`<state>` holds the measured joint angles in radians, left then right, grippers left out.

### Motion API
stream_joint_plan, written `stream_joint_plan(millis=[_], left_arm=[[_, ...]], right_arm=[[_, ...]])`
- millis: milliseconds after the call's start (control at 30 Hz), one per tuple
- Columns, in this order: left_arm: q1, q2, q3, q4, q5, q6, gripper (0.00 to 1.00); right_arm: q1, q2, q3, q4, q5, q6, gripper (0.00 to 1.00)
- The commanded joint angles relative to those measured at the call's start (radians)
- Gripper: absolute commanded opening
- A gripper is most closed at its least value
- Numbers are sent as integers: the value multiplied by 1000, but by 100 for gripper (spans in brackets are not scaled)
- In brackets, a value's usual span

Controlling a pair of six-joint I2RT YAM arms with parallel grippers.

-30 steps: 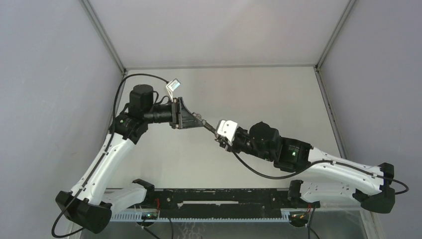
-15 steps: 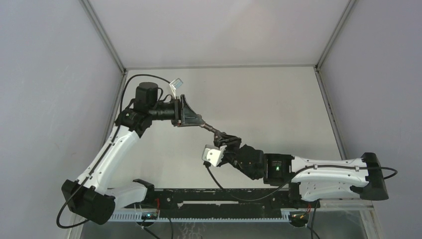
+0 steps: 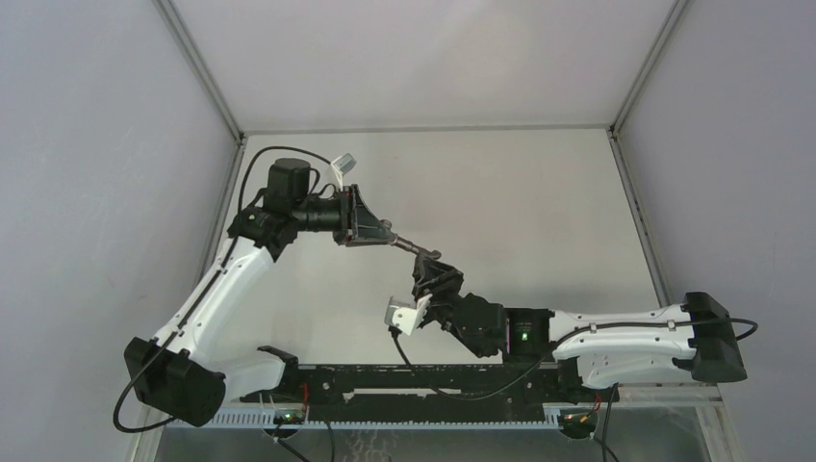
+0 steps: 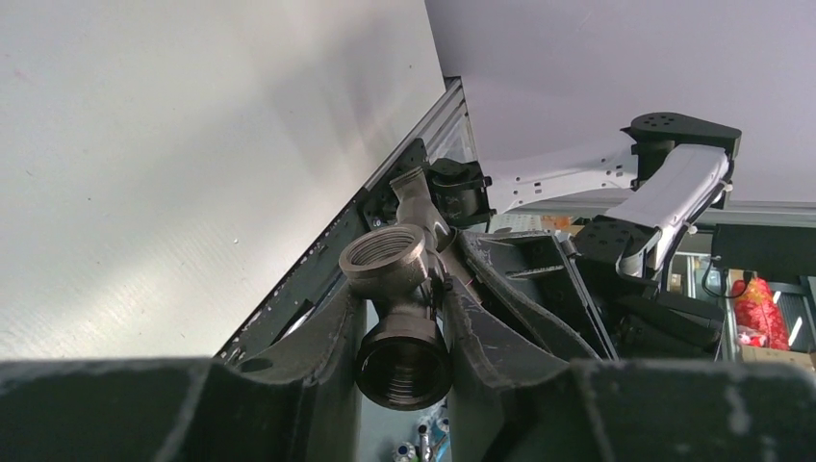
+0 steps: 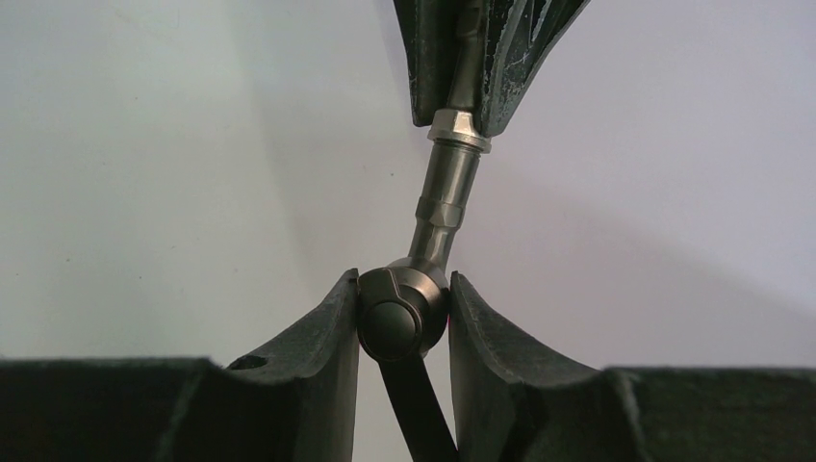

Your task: Install the water faucets

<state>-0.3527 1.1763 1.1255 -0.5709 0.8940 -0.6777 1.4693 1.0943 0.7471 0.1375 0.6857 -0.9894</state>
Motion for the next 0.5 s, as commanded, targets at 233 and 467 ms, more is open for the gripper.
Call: stream_joint_plan(millis=[233,467], left_arm=[[1,-78,25,62,-62,52,0],[4,-33,28,101,-56,3,0]], right_arm=[[-87,-112,91,-87,-295,323,42],[-100,-95,111,-132,-278,402,99]])
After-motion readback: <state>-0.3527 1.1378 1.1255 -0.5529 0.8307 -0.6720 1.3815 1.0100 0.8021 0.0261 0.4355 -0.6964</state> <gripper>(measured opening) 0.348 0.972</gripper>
